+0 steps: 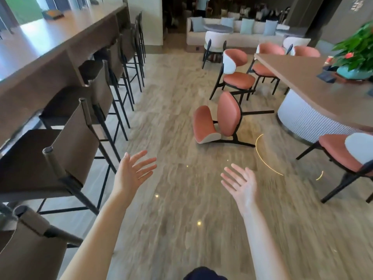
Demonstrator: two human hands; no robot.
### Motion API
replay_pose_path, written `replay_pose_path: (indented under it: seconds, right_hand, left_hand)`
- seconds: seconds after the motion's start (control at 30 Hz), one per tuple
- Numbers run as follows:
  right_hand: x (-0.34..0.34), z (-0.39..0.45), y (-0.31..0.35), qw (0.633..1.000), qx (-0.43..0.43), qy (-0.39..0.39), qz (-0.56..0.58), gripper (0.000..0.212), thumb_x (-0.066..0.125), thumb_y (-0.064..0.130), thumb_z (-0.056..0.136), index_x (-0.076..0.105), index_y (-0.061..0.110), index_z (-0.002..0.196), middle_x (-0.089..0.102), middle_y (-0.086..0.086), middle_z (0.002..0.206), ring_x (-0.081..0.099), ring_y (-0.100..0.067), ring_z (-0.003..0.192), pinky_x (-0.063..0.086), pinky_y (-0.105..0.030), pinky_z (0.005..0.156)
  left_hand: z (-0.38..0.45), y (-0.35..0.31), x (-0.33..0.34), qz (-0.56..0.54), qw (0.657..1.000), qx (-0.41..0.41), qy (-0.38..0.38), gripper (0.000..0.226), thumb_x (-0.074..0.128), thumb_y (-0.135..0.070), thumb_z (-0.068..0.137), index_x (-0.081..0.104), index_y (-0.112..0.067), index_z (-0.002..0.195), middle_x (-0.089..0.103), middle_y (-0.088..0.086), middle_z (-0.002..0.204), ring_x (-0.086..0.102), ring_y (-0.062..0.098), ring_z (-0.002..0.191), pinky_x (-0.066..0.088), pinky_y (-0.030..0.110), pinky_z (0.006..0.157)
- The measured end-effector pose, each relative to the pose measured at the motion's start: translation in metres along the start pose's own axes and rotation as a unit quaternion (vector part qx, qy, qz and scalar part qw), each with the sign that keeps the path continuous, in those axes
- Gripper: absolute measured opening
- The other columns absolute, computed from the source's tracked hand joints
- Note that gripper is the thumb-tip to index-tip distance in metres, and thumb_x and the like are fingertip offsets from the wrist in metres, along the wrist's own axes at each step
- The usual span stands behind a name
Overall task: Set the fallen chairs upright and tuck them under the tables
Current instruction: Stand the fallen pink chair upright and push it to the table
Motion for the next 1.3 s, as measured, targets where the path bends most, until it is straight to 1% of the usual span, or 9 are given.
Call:
replay_pose_path:
  seconds: [0.17, 0.27, 0.47, 0.57, 0.67, 0.8, 1.03, 1.13, 1.3]
  right_hand:
    - [0.028, 0.073, 0.001, 1.000, 0.017, -0.021, -0.015, 0.043, 0.036, 0.034, 0.101, 0.062, 0.005, 0.119, 0.069, -0.017, 0.112, 0.066, -0.035, 0.104, 0.049, -0.048, 0.097]
    - [0.047, 0.131, 0.006, 0.999, 0.021, -0.028, -0.015, 0.042, 0.036, 0.034, 0.101, 0.063, 0.006, 0.117, 0.069, -0.017, 0.112, 0.066, -0.035, 0.103, 0.049, -0.047, 0.096]
    - [0.099, 0.274, 0.033, 0.999, 0.038, -0.024, 0.002, 0.045, 0.036, 0.034, 0.101, 0.061, 0.003, 0.121, 0.067, -0.019, 0.114, 0.065, -0.037, 0.104, 0.048, -0.047, 0.096]
    - [0.126, 0.343, 0.063, 0.999, 0.038, -0.019, 0.014, 0.044, 0.037, 0.033, 0.101, 0.061, 0.002, 0.120, 0.068, -0.019, 0.114, 0.066, -0.035, 0.101, 0.049, -0.046, 0.096]
    - [0.152, 0.400, 0.093, 1.000, 0.019, -0.014, 0.015, 0.041, 0.037, 0.032, 0.101, 0.062, 0.003, 0.116, 0.068, -0.019, 0.113, 0.065, -0.035, 0.102, 0.049, -0.046, 0.097]
    - [0.181, 0.461, 0.111, 0.999, 0.024, -0.024, 0.003, 0.043, 0.036, 0.032, 0.101, 0.061, 0.002, 0.119, 0.068, -0.019, 0.113, 0.065, -0.036, 0.104, 0.049, -0.046, 0.097]
    - [0.223, 0.549, 0.103, 0.997, 0.058, -0.049, -0.006, 0.041, 0.036, 0.031, 0.100, 0.063, 0.003, 0.113, 0.069, -0.018, 0.111, 0.066, -0.035, 0.100, 0.050, -0.045, 0.096]
    - [0.245, 0.591, 0.101, 0.996, 0.056, -0.068, 0.002, 0.042, 0.035, 0.031, 0.100, 0.062, 0.002, 0.115, 0.068, -0.018, 0.111, 0.067, -0.034, 0.097, 0.051, -0.044, 0.093]
    - [0.302, 0.669, 0.108, 0.994, 0.026, -0.105, 0.019, 0.043, 0.037, 0.031, 0.100, 0.062, 0.000, 0.116, 0.070, -0.019, 0.110, 0.068, -0.036, 0.100, 0.052, -0.045, 0.092]
  left_hand:
    - [0.073, 0.017, 0.005, -0.006, 0.999, -0.044, -0.024, 0.055, 0.022, -0.048, 0.103, 0.057, -0.013, 0.126, 0.067, 0.019, 0.115, 0.064, 0.036, 0.107, 0.043, 0.050, 0.101]
    - [0.127, 0.016, 0.015, -0.011, 0.998, -0.053, -0.036, 0.054, 0.023, -0.045, 0.103, 0.059, -0.010, 0.122, 0.066, 0.022, 0.115, 0.063, 0.039, 0.108, 0.043, 0.051, 0.102]
    - [0.271, -0.013, 0.053, 0.006, 0.999, -0.037, -0.039, 0.054, 0.024, -0.046, 0.103, 0.059, -0.009, 0.122, 0.068, 0.020, 0.113, 0.063, 0.038, 0.108, 0.043, 0.050, 0.101]
    - [0.340, -0.036, 0.082, 0.016, 0.999, -0.027, -0.030, 0.054, 0.025, -0.046, 0.103, 0.058, -0.009, 0.125, 0.068, 0.019, 0.113, 0.063, 0.037, 0.109, 0.044, 0.048, 0.100]
    - [0.404, -0.060, 0.111, 0.020, 1.000, -0.012, -0.014, 0.054, 0.025, -0.046, 0.103, 0.058, -0.009, 0.125, 0.068, 0.020, 0.114, 0.063, 0.037, 0.109, 0.045, 0.047, 0.099]
    - [0.465, -0.072, 0.131, 0.027, 0.999, -0.018, -0.012, 0.054, 0.025, -0.046, 0.103, 0.057, -0.009, 0.126, 0.067, 0.020, 0.115, 0.063, 0.037, 0.109, 0.045, 0.047, 0.099]
    - [0.565, -0.072, 0.131, 0.034, 0.997, -0.059, -0.041, 0.053, 0.025, -0.043, 0.103, 0.060, -0.007, 0.121, 0.067, 0.022, 0.113, 0.062, 0.039, 0.108, 0.046, 0.047, 0.097]
    - [0.623, -0.078, 0.128, 0.034, 0.997, -0.066, -0.027, 0.054, 0.026, -0.044, 0.103, 0.060, -0.006, 0.121, 0.066, 0.023, 0.115, 0.062, 0.039, 0.108, 0.045, 0.049, 0.099]
    - [0.740, -0.102, 0.135, 0.034, 0.996, -0.078, 0.022, 0.056, 0.027, -0.045, 0.102, 0.059, -0.004, 0.122, 0.066, 0.023, 0.114, 0.063, 0.039, 0.107, 0.044, 0.049, 0.100]
Point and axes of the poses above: each hand's wrist, its own z-axis towards the middle knuckle, its own x-axis out of the palm, y = z × x, the point moved 3 cm from there along z, towards the middle knuckle
